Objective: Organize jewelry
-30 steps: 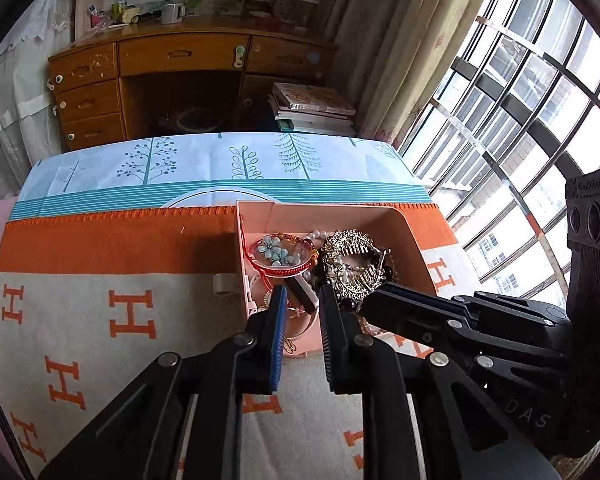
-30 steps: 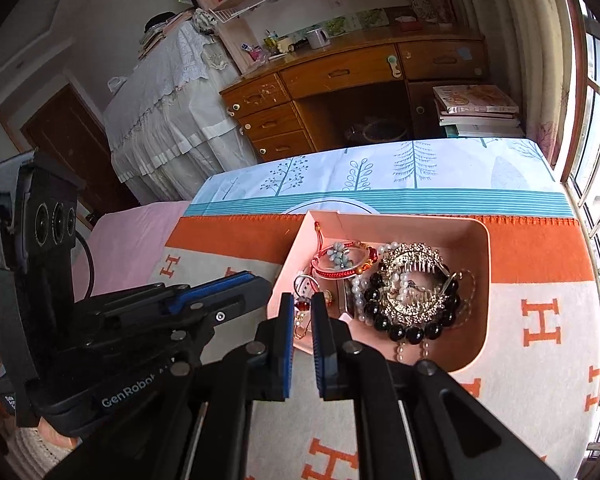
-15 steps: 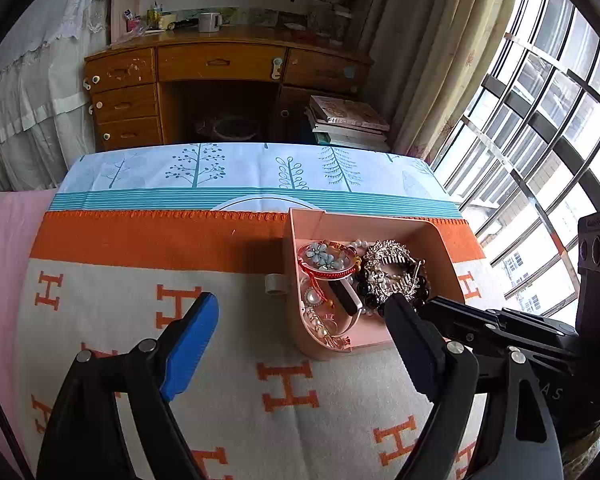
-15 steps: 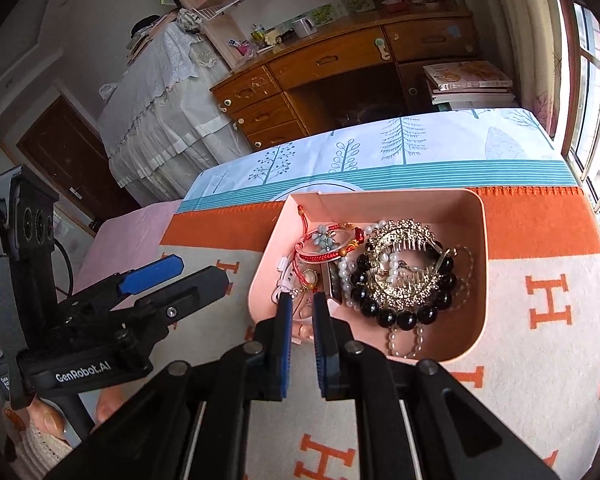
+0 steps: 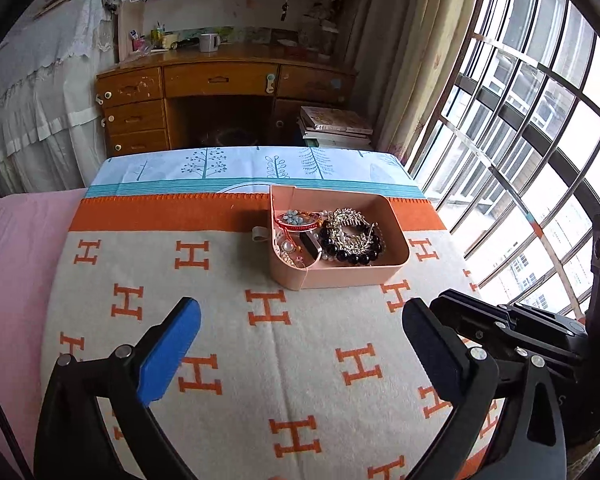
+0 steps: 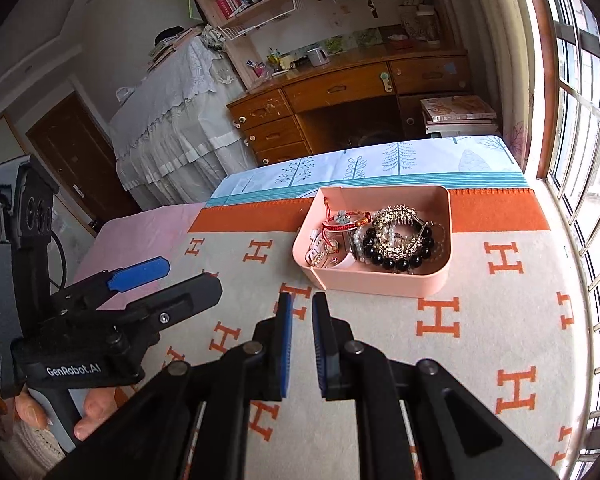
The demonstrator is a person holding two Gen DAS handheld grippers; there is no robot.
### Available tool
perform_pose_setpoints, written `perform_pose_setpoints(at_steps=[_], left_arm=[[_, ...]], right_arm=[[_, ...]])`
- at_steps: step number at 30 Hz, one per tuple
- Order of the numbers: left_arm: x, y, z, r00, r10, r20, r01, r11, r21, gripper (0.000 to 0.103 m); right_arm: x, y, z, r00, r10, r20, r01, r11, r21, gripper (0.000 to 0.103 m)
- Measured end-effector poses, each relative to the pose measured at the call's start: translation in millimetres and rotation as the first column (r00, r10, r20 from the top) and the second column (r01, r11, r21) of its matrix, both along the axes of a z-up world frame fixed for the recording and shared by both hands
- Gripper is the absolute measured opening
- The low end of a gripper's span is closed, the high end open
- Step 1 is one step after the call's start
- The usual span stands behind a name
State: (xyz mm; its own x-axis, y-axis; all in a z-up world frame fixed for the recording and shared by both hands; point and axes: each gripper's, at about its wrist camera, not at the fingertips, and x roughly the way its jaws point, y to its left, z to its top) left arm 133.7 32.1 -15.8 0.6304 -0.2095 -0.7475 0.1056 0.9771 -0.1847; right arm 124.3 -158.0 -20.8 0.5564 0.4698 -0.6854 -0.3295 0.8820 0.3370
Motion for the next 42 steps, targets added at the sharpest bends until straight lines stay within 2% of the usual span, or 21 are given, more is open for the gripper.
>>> perform_pose_setpoints(at_steps=[4, 7, 10, 15, 19, 28, 42], left_arm=[[-38, -3, 7, 0.999, 0.028, 0.045, -0.029, 1.000, 0.008, 0.102], [-66, -6, 7, 0.997, 0.056, 0.052, -0.058, 0.998, 0.038, 0.102], [-88, -7, 2, 0.997, 0.076, 0.026, -0.078, 0.995, 0.059, 0.102], [-116, -5, -8, 0.993, 0.117, -0.019, -0.116, 0.991, 0.065, 0.102], [-134, -4, -10, 0.990, 0.142, -0.012, -0.141, 0.988, 0.061, 0.102], [-154, -9, -4, 0.986, 0.165, 0.035, -0.169, 0.976, 0.141, 0.102], [-164, -13, 0, 0.981, 0.184, 0.068, -0.193, 0.968, 0.159, 0.102]], right_arm=[[-36, -6, 5, 1.000, -0.021, 0.021, 0.022, 1.000, -0.013, 0.031], [-59, -10, 5, 0.999, -0.027, 0.026, 0.028, 0.999, -0.016, 0.033], [-79, -14, 2, 0.999, -0.032, 0.011, 0.032, 0.999, -0.011, 0.034], [-103, -17, -3, 0.999, -0.048, 0.003, 0.048, 0.999, -0.010, 0.035], [-119, -12, -2, 0.999, -0.037, 0.017, 0.037, 0.999, 0.000, 0.038], [-141, -11, 7, 0.994, -0.050, 0.099, 0.051, 0.999, -0.004, 0.051], [-147, -3, 2, 0.994, -0.024, 0.104, 0.028, 0.999, -0.034, 0.051]])
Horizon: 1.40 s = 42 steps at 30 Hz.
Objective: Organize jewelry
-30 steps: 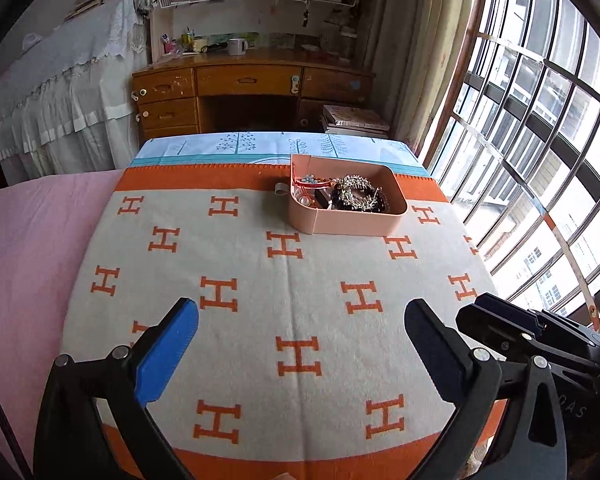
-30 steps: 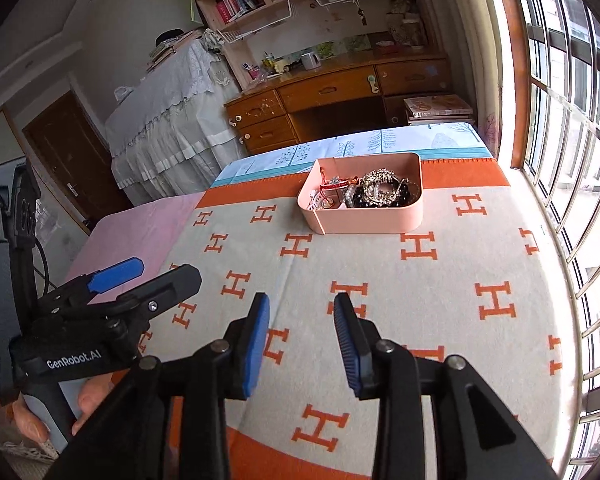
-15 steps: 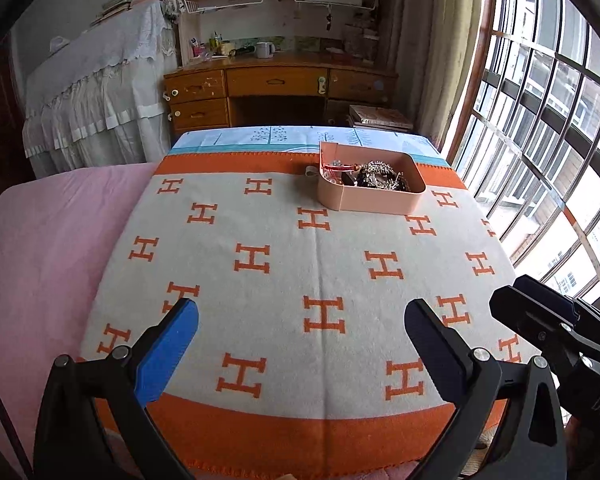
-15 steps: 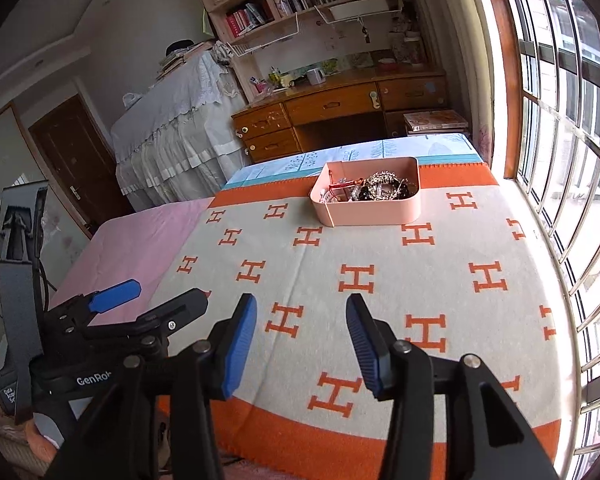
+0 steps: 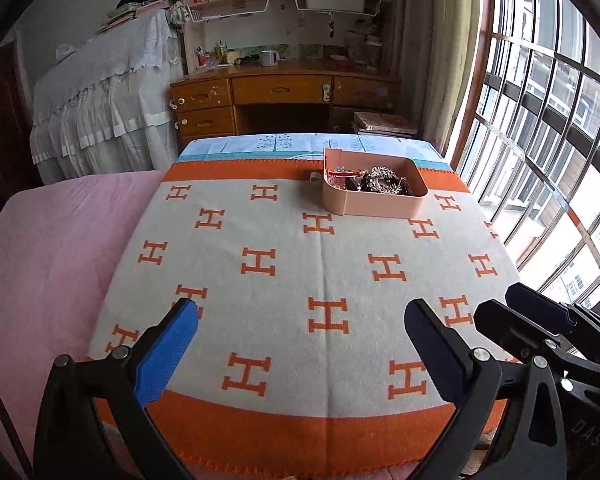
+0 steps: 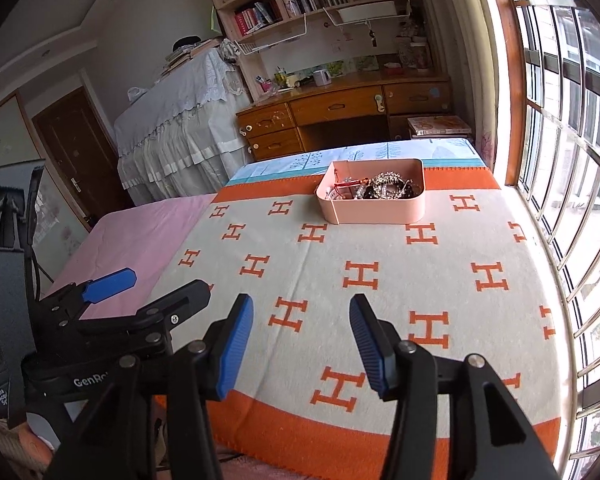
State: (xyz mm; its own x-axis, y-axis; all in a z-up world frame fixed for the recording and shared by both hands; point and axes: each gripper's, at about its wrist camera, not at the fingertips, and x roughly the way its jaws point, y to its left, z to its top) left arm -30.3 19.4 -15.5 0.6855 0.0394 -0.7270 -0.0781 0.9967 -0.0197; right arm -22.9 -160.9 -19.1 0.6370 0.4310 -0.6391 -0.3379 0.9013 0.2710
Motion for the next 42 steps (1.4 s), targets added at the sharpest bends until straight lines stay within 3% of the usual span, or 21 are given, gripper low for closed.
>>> perform_pose_setpoints(at_steps=[42], left_arm=[[1, 3, -6, 1.000, 0.003, -0.022, -0.003, 1.000, -0.001, 0.102]], right_arm=[[1, 0, -10, 0.999, 0.012, -0.035, -0.011, 1.000, 0.022, 0.052]])
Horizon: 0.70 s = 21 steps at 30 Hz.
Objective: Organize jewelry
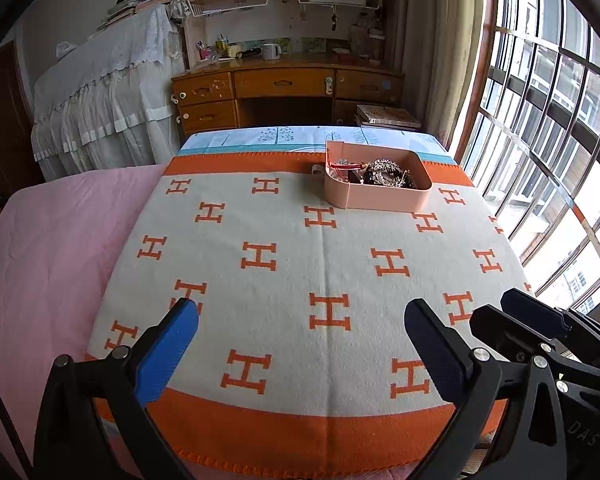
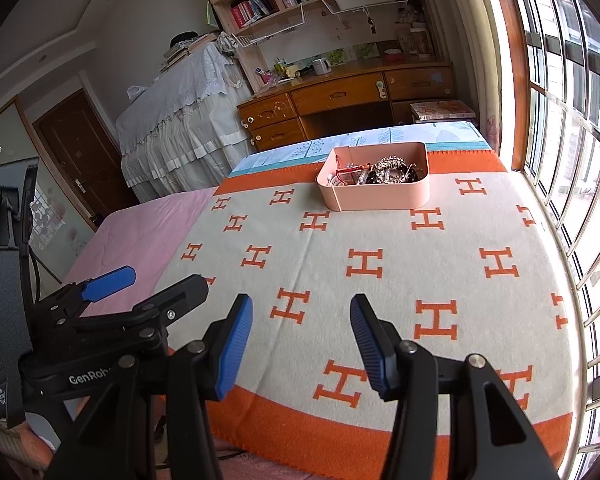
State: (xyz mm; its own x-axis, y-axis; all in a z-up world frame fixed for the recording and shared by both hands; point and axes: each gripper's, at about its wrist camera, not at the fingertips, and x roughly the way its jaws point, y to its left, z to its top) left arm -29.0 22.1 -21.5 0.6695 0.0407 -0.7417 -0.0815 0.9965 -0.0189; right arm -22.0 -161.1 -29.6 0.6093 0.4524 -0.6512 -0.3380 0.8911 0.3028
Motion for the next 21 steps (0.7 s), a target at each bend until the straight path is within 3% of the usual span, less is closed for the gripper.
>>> perform_pose_setpoints(at_steps=[21], left_arm=[[4.3, 0.8, -4.5, 1.000, -0.002, -0.019, 0.002, 1.000, -0.003, 0.102]], right_arm=[[-3.1, 2.8, -7.1, 1.000, 0.002, -0.013, -0.002, 1.000, 0.002, 0.052]])
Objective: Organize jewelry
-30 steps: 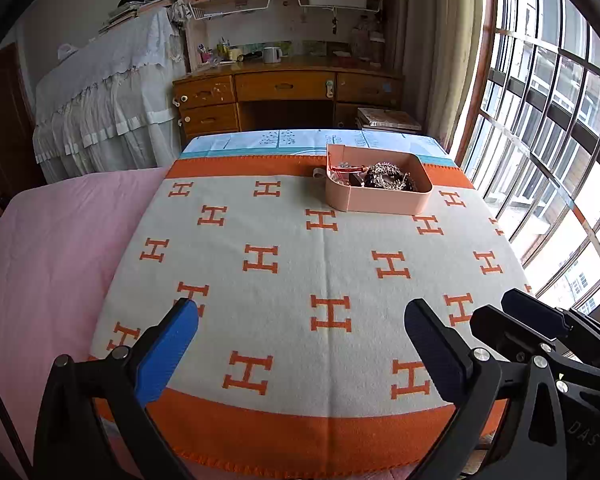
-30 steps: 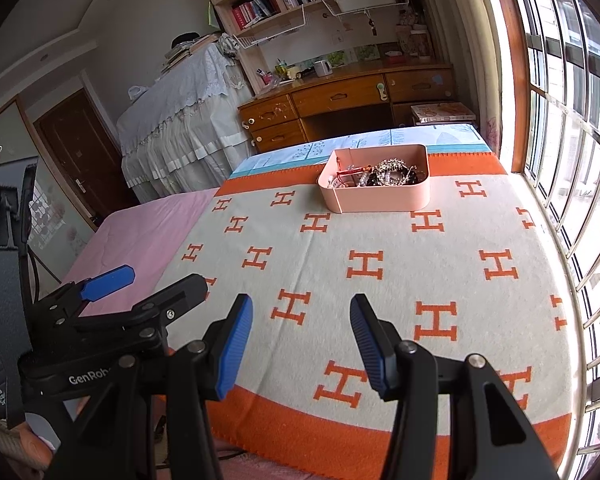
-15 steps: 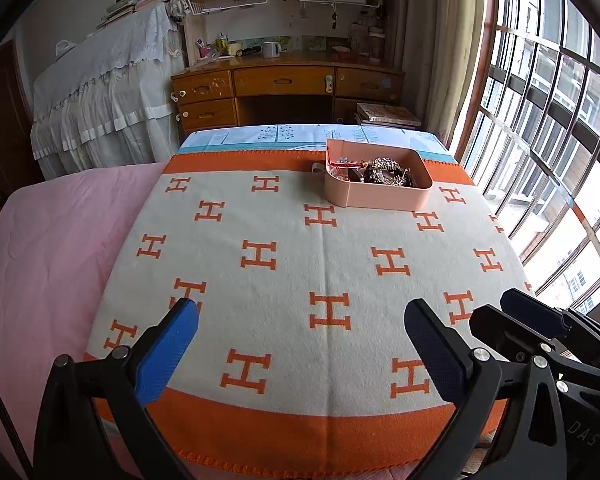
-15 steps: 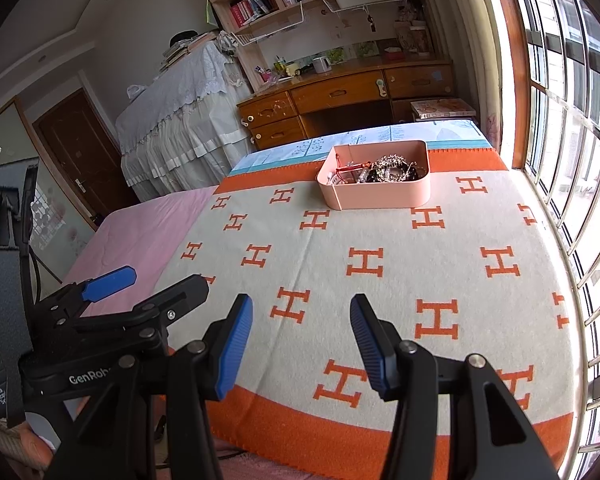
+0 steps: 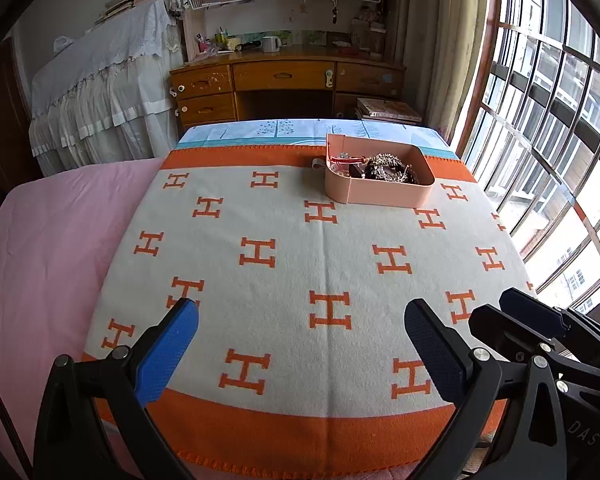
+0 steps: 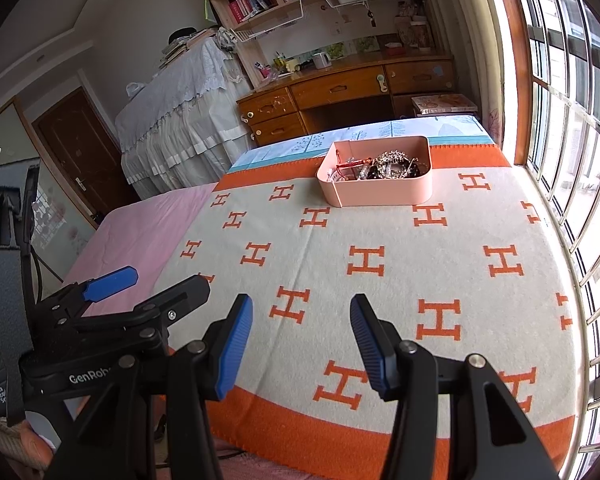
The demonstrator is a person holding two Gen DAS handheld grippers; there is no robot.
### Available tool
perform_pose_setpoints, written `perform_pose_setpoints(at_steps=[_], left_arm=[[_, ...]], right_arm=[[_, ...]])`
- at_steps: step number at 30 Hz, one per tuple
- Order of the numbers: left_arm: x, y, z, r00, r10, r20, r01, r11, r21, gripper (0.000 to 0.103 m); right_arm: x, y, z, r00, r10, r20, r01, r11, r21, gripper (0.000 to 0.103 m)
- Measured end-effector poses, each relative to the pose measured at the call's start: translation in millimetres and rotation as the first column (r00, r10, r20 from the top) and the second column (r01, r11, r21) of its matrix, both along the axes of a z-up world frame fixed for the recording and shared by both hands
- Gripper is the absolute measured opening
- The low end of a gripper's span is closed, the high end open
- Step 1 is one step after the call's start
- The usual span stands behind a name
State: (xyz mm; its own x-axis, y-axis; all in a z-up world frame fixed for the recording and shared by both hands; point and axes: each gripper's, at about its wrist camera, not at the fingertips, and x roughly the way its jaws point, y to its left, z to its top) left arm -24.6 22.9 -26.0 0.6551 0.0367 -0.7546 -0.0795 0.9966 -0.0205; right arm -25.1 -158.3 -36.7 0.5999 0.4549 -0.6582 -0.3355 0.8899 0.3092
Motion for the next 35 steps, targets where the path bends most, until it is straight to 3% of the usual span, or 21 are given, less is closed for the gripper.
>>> perform_pose_setpoints(at_steps=[35], left_arm=[[1, 10, -10, 0.999, -0.003, -0.038, 0.002, 1.000, -0.024, 0.102]], right_arm=[[-16, 10, -19, 0.999, -0.001, -0.032, 0.001, 1.000, -0.004, 0.052]])
